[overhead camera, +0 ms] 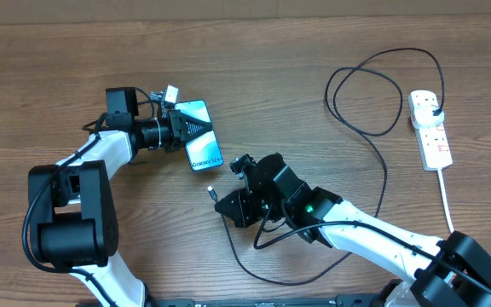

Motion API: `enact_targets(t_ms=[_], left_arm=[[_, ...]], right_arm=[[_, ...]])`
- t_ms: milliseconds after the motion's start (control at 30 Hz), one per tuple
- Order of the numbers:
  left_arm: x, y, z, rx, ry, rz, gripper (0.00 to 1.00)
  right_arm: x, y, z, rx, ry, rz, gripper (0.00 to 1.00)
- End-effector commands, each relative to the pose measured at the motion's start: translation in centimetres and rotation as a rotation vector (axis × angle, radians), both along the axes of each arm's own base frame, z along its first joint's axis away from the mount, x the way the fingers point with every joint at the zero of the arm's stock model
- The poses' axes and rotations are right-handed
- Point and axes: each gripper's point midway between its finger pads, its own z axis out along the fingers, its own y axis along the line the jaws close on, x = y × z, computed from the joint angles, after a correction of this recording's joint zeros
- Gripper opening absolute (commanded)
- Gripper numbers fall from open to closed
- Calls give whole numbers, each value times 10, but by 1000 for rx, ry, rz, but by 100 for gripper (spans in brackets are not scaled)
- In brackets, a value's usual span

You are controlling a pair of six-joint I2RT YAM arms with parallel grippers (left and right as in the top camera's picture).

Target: Plug charger to phone and switch on socket

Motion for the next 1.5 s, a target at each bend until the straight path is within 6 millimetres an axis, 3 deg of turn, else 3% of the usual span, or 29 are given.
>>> enact_targets(t_ms=[0,233,800,1467], left_arm=[[-6,-7,28,-100,-19,-48,6],[-11,-11,39,-160,-37,-90,9],[-11,-11,39,-177,35,-69,10],[-11,-11,39,-202,134,-40,9]], right_arm=[[8,-2,-4,-12,1,-55,4],[17,3,3,19,-29,-82,4],[36,2,8,18,-105,-157,4],[24,8,9,40,-56,-131,4]])
